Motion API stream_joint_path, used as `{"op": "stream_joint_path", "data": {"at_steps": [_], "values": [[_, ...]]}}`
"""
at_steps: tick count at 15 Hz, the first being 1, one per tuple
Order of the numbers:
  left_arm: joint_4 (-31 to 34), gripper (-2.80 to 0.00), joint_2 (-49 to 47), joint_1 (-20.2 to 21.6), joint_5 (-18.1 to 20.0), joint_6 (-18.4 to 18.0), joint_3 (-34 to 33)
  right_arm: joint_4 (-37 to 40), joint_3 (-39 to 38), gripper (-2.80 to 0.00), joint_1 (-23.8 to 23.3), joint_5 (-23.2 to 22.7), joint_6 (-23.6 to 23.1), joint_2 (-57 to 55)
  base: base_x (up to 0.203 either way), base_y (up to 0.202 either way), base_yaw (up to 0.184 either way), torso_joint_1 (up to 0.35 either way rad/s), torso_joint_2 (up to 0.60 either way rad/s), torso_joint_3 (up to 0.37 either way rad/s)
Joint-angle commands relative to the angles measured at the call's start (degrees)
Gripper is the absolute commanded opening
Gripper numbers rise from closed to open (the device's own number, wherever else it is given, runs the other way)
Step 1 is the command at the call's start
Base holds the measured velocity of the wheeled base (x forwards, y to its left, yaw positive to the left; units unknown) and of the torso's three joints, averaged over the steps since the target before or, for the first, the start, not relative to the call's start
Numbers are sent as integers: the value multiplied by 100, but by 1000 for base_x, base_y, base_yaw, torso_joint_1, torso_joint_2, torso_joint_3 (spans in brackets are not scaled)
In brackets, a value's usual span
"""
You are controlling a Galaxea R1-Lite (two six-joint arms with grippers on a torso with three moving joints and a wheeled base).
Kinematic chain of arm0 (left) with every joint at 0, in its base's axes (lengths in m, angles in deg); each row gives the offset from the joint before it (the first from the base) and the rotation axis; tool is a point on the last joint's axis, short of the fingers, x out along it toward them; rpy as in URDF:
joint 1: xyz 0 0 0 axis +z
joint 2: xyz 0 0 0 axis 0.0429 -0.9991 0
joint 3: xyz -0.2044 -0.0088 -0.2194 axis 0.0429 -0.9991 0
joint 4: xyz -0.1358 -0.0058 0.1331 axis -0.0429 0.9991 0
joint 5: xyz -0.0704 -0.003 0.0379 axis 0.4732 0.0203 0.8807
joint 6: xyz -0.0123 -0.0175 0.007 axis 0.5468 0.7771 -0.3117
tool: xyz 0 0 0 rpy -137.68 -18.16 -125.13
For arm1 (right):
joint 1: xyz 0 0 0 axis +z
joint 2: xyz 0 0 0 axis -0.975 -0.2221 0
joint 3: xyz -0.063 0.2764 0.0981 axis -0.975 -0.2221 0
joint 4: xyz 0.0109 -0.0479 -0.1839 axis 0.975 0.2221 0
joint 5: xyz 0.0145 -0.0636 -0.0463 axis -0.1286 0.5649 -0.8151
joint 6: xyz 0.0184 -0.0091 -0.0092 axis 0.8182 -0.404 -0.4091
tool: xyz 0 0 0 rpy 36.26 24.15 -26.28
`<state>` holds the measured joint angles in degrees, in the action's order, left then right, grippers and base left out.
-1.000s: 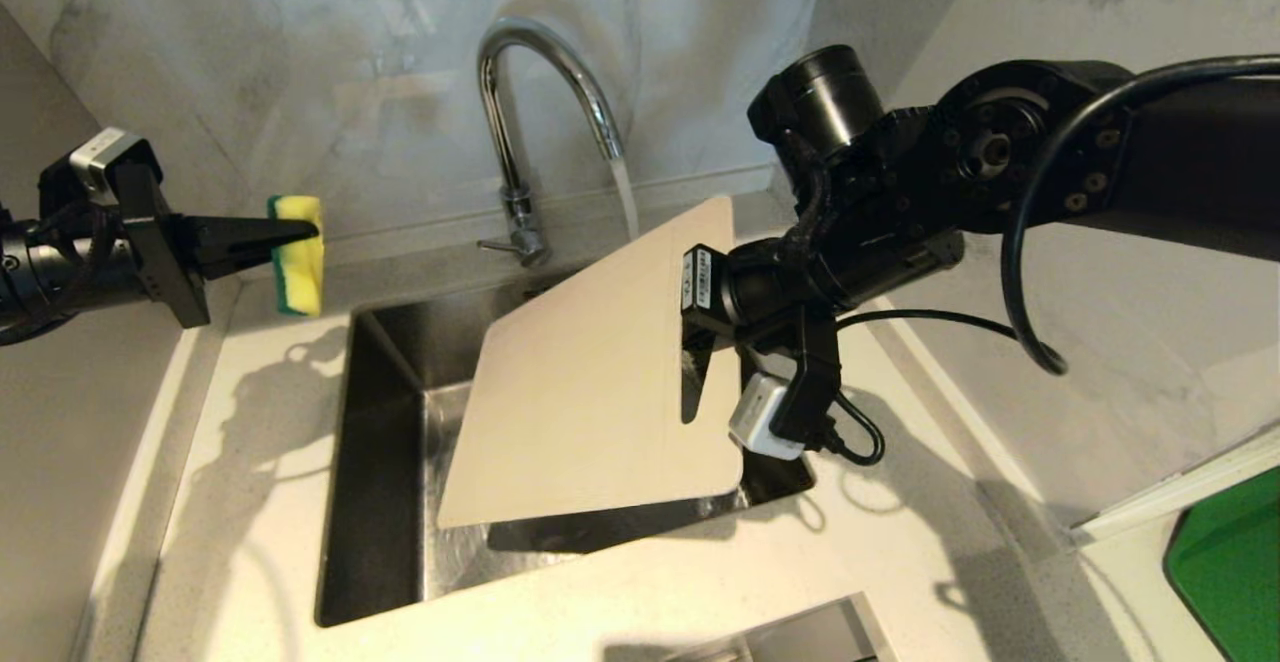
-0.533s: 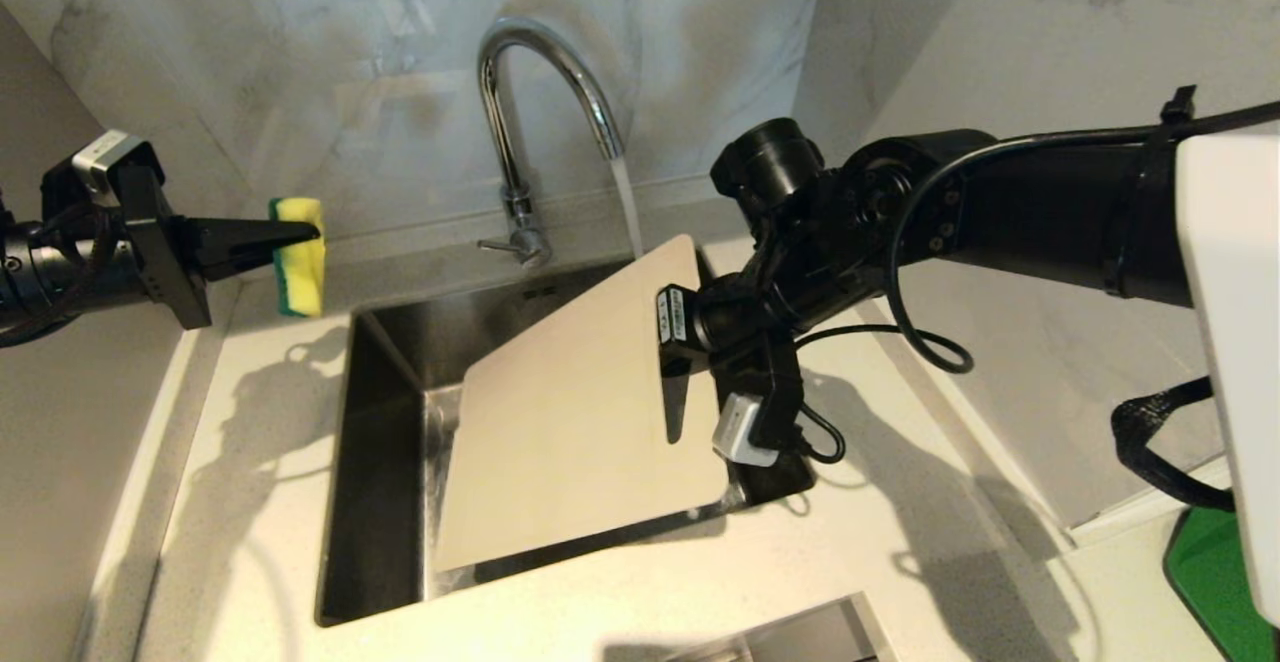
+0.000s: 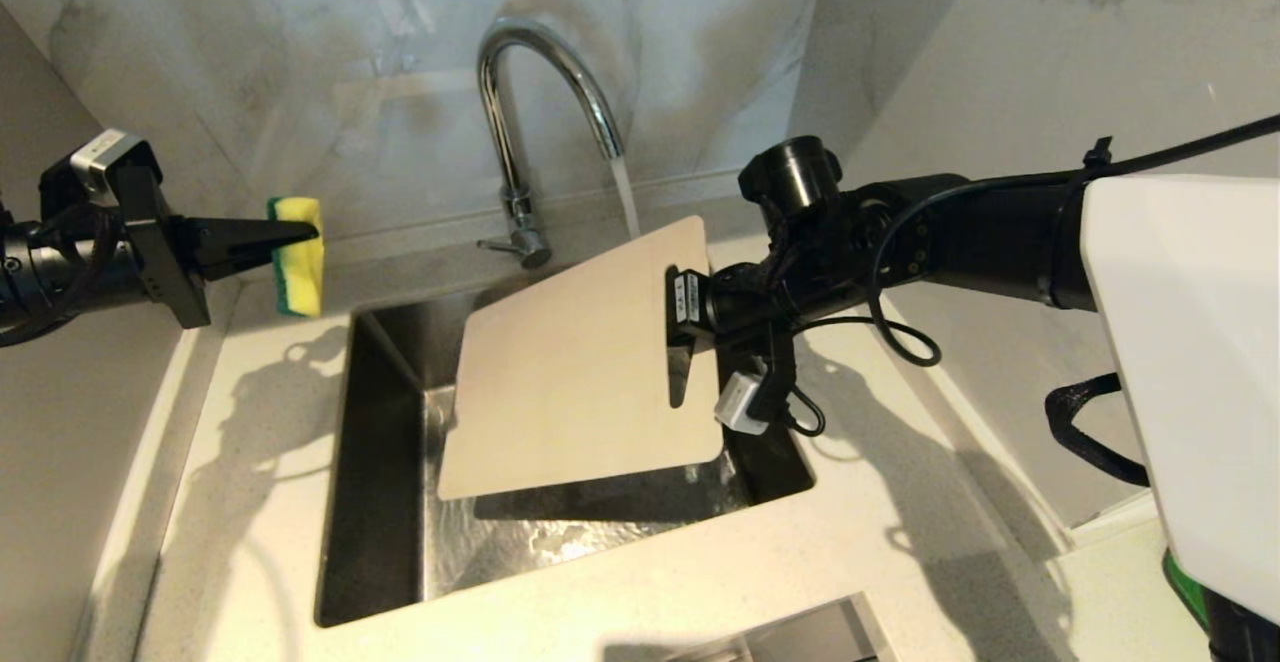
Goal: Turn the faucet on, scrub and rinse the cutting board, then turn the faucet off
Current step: Scrub the cutting board underwater
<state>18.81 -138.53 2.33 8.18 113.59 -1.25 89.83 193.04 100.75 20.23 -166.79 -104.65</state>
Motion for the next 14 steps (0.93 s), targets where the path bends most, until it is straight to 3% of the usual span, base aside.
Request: {"op": "stream_joint_path", "data": {"at_steps": [1, 6, 14], "values": [[-14, -280, 2, 4, 19, 17, 1, -132, 0, -280, -135, -165, -87, -167, 0, 0, 0, 0, 0, 0], [-14, -280, -7, 4, 19, 17, 1, -360, 0, -280, -223, -502, -78, -356, 0, 0, 0, 0, 0, 0], [-14, -280, -16, 4, 19, 17, 1, -424, 0, -280, -424, -626, -78, -503, 0, 0, 0, 0, 0, 0]]}}
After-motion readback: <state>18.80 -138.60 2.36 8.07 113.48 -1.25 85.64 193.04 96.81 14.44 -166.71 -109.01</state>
